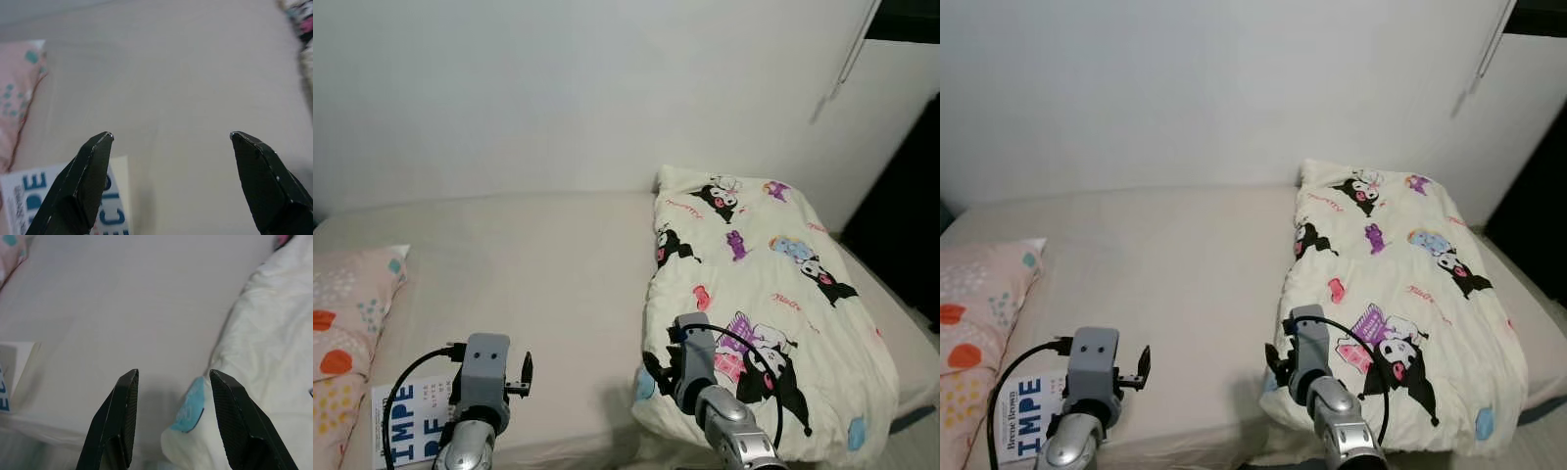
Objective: Clean up the room
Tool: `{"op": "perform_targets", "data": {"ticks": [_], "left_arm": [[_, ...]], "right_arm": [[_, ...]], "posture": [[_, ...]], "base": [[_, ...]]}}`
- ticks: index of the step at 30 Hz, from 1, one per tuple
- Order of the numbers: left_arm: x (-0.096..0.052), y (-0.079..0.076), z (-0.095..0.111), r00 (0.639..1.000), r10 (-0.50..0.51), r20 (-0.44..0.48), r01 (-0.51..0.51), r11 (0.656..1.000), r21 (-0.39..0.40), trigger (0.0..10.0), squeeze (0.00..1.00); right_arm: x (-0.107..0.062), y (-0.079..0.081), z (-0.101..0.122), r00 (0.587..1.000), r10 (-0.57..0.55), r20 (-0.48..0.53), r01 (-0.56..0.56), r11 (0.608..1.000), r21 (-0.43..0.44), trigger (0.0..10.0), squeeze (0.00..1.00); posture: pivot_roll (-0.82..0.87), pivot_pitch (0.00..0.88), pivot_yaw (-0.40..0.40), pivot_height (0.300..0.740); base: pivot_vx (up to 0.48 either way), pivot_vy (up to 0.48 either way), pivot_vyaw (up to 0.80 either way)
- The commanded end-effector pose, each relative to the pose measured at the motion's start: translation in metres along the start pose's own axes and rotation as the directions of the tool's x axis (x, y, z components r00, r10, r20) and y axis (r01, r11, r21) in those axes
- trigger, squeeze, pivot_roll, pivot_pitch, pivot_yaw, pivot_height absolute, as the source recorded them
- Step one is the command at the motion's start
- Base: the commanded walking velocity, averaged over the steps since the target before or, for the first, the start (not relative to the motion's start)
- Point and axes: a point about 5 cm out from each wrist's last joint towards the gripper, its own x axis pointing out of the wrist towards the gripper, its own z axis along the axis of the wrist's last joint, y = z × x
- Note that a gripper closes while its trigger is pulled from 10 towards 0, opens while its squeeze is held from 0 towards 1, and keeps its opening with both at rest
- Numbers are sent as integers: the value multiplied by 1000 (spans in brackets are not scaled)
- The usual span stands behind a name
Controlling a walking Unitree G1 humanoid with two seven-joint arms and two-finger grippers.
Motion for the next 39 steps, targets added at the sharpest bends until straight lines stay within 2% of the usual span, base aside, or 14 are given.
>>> {"op": "perform_targets", "data": {"ticks": [1,24,32,39], "left_arm": [[-2,-5,-2,1000,-12,-14,12,1000,-9,10000,0],[-3,-3,0,1000,-12,-17,12,1000,1,10000,0],[-3,-4,0,1000,-16,-20,16,1000,0,10000,0],[-3,-4,-1,1000,-17,-25,17,1000,1,10000,0]], "right_arm": [[-3,-5,-1,1000,-14,-2,14,1000,17,10000,0],[-5,-4,-4,1000,-16,-12,16,1000,12,10000,0],[-6,-4,-4,1000,-20,-11,20,1000,10,10000,0],[-6,-5,-4,1000,-24,-7,24,999,26,10000,0]], "posture": [[-57,112,-71,740],[-53,125,-64,740],[-55,129,-62,740],[-55,131,-62,740]], "base": [[0,-371,0],[0,-390,0],[0,-394,800],[0,-390,0]]}}
